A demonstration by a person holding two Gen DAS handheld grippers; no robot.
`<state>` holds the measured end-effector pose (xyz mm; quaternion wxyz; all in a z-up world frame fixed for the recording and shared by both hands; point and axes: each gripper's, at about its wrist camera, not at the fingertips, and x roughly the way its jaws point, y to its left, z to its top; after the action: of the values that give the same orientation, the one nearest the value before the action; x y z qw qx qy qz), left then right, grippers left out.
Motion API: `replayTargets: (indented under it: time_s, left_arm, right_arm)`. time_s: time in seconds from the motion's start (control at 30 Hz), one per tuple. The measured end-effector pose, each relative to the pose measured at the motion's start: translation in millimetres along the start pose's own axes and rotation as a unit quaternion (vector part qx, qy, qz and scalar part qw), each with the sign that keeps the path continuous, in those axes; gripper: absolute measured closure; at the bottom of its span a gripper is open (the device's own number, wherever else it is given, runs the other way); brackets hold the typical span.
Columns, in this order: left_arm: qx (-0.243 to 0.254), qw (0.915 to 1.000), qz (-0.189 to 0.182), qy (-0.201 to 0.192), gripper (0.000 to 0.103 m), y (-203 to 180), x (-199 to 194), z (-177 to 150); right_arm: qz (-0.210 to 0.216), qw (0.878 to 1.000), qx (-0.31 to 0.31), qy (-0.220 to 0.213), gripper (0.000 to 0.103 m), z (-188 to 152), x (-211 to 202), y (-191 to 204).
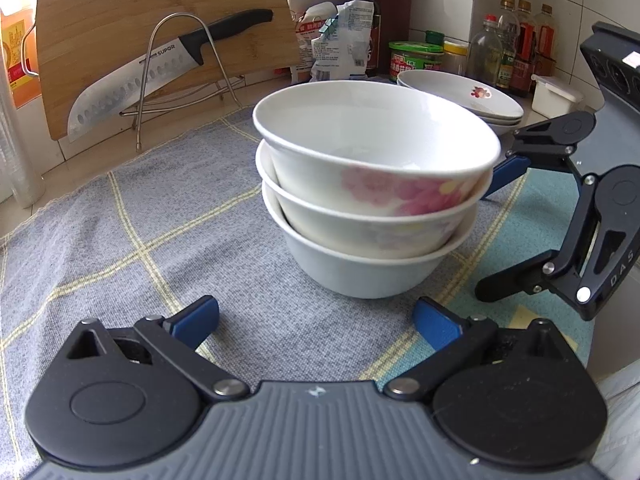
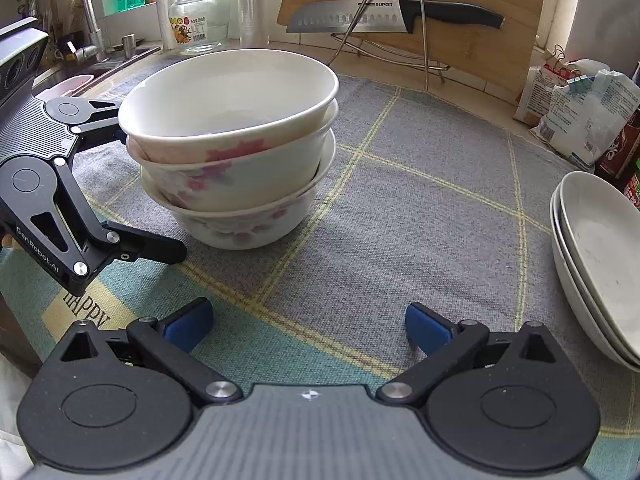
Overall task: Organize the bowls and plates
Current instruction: 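Bring both tools to opposite sides of the bowl stack's rim, then close both tools on the bowl stack's rim, then lift and carry the bowl stack with both tools over the plate stack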
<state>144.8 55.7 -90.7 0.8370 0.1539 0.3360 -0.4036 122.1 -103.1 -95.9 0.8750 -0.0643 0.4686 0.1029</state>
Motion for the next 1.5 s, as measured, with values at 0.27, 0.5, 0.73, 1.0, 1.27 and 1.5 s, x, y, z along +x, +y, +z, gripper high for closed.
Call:
replayTargets:
  time_s: [0.27,0.5,0.73,1.0,1.27,1.5]
  left_arm:
    - [0.000,0.9995,0.002,0.030,0.001,0,2,3]
    - [0.078,0.9954,-0.044,0.036,0.003,-6,-3,14]
    - [0.144,0.9848,-0.083,0.048,0.017,-7,9,22]
    - [0.169,0.9760,-0.128,0.052,0.023,2,13,34]
    - [0.175,0.9688,-0.165,0.062,0.023,12,19,41]
    - [0.175,0.9631,-0.193,0.069,0.022,17,26,44]
  right_arm:
    - [0.036,0.997,-0.063,0.016,0.000,8,0,-4]
    - [0.075,0.986,-0.148,-0.021,0.000,27,0,-9]
    - [0.114,0.970,-0.213,-0.025,0.000,45,11,-5]
    - [0.140,0.959,-0.247,-0.016,0.011,61,15,-1]
    - [0.158,0.951,-0.266,-0.001,0.014,66,19,-1]
    - [0.175,0.948,-0.266,0.013,0.014,68,21,-4]
